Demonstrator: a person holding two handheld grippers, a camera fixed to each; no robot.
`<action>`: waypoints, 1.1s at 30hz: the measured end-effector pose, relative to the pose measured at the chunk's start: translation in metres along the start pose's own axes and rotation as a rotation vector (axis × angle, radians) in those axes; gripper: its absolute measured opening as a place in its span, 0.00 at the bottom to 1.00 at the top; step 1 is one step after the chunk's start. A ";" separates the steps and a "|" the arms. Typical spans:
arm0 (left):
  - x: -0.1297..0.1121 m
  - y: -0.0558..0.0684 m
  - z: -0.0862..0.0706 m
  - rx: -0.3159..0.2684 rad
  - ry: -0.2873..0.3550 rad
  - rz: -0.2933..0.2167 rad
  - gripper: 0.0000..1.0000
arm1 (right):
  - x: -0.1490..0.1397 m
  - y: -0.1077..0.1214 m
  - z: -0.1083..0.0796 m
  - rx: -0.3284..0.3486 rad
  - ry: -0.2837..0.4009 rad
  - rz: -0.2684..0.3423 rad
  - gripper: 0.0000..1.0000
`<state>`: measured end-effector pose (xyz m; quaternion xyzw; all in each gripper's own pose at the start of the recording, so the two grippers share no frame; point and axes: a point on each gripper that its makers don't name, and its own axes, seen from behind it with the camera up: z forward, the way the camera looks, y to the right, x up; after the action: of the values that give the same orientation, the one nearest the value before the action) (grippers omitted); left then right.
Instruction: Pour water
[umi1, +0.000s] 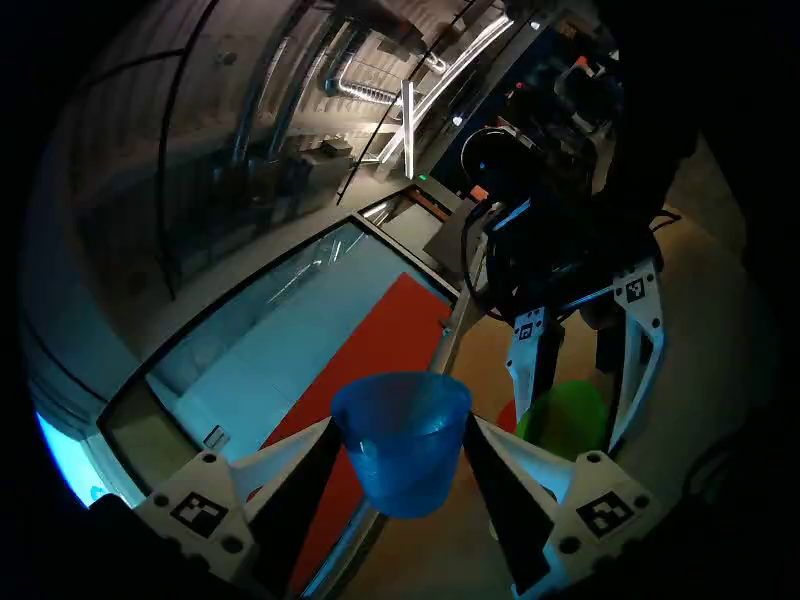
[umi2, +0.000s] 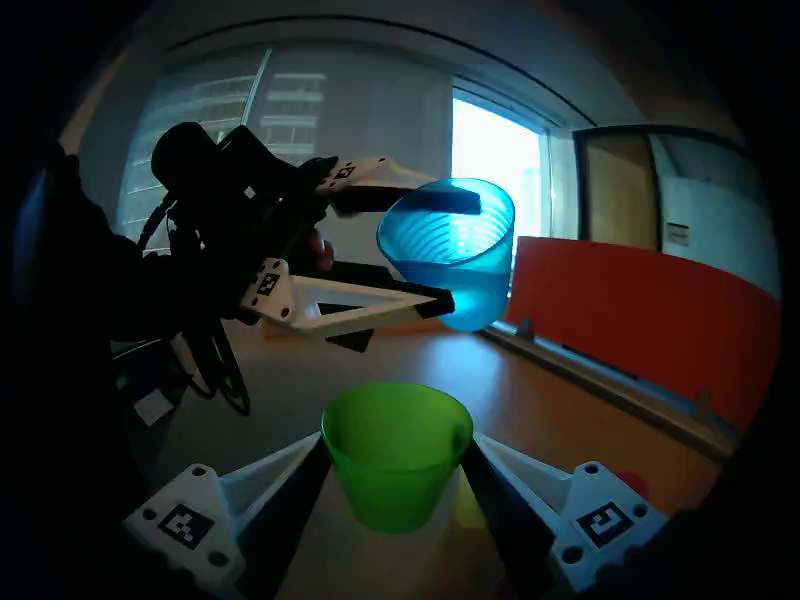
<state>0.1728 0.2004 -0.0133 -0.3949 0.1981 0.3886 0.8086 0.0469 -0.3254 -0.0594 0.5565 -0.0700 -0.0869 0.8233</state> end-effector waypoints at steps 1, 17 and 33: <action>0.000 0.000 0.000 -0.001 -0.001 0.005 0.84 | 0.000 0.000 0.000 -0.001 0.000 0.000 0.90; -0.003 0.005 0.006 -0.015 -0.002 0.053 0.84 | -0.001 0.004 -0.002 -0.007 0.000 0.000 0.90; -0.003 0.003 0.010 -0.012 0.001 0.087 0.84 | -0.004 0.007 -0.003 -0.013 -0.003 0.002 0.90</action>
<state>0.1686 0.2078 -0.0070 -0.3908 0.2131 0.4246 0.7884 0.0443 -0.3190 -0.0545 0.5511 -0.0711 -0.0872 0.8268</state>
